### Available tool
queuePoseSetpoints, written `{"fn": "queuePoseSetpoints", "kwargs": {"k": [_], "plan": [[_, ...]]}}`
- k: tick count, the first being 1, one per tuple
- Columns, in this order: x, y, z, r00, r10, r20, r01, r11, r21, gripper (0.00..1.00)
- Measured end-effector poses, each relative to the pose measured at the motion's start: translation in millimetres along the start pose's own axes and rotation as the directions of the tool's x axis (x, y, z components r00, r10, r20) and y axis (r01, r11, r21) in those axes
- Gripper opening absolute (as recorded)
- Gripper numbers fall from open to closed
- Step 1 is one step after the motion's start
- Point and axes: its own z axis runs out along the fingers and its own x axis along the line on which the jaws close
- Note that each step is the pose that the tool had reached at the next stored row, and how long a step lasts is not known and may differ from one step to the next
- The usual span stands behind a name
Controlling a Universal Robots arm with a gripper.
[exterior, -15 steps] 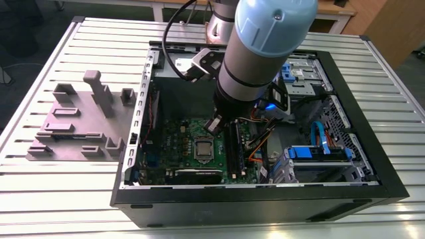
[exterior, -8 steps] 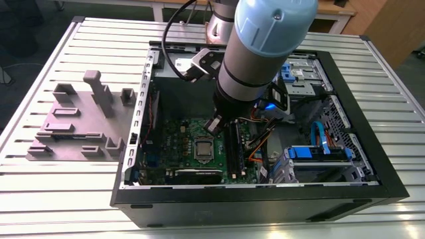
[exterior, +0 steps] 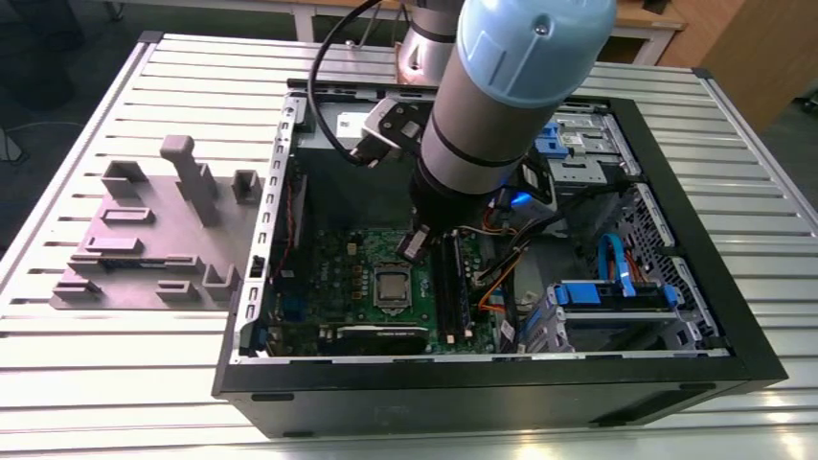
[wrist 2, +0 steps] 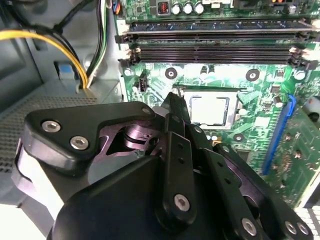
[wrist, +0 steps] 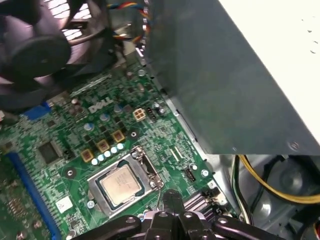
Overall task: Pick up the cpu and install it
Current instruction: 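Install the first cpu locking lever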
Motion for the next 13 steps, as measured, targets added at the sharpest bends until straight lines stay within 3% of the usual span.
{"fn": "queuePoseSetpoints", "kwargs": {"k": [6,10,13], "plan": [[0.0,-0.1,0.1,0.9987,-0.043,-0.0282,0.044,0.9990,0.0071,0.11],[0.0,0.0,0.1,0.9979,-0.051,-0.0395,0.051,0.9986,0.0119,0.11],[0.8,-0.3,-0.1,0.9978,-0.052,-0.0403,0.053,0.9985,0.0125,0.11]]}}
